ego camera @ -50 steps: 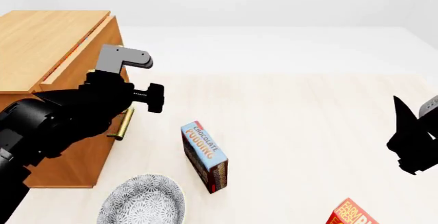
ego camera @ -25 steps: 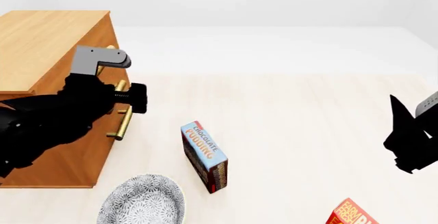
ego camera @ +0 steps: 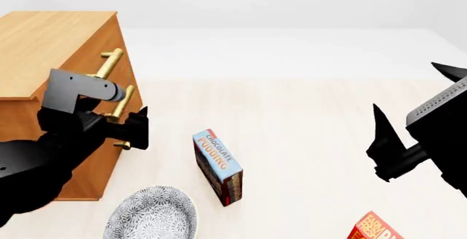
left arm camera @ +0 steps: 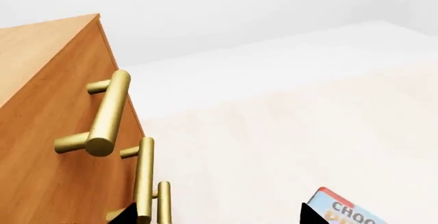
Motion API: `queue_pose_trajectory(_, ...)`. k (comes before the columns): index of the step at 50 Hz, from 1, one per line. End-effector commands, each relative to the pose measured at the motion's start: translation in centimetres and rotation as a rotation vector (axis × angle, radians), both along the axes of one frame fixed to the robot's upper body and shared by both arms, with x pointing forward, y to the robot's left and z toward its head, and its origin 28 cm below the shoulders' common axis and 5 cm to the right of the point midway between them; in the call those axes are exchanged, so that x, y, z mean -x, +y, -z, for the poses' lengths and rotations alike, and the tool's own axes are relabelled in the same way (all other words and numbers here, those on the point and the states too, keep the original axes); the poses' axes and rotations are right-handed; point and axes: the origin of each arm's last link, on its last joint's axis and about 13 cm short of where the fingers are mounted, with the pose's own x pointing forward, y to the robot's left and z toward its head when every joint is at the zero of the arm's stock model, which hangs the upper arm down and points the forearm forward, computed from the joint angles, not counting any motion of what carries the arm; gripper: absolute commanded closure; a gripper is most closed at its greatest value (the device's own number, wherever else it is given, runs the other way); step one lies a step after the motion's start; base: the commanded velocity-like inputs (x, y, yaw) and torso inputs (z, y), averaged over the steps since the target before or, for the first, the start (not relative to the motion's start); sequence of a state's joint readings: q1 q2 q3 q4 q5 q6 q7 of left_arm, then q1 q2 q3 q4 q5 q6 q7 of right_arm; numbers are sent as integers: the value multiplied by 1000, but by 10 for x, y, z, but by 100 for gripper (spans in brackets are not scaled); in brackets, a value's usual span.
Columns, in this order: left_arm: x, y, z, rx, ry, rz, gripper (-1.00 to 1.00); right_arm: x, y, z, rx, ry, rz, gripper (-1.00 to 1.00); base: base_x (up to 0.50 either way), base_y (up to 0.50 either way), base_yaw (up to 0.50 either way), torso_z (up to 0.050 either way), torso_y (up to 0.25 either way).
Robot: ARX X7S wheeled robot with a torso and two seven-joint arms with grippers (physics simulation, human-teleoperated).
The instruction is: Put the butter at the front in the top drawer of the cabinet and close it.
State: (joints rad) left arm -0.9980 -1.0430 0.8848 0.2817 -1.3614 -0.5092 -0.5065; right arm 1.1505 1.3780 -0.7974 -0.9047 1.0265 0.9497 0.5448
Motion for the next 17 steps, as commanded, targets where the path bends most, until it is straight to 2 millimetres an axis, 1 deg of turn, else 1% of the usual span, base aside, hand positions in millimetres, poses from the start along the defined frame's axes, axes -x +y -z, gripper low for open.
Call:
queue_pose_trajectory(1, 47, -8, -5, -4, -94, 109, -100, -12, 17, 22, -160, 26, -69, -100, 0, 0, 0, 0, 0)
queue_pose_trajectory(6, 69, -9, -6, -6, -141, 157, -100, -17, 26, 31, -234, 65, -121, -100, 0, 0, 0, 0, 0)
queue_pose_trajectory(10, 82, -8, -7, -11, -177, 179, -100, -17, 31, 36, -280, 86, -155, -100, 0, 0, 0, 0, 0)
queue_pose_trajectory(17, 98, -6, -10, -6, -259, 180, -100, -16, 39, 40, -346, 92, -181, -100, 0, 0, 0, 0, 0)
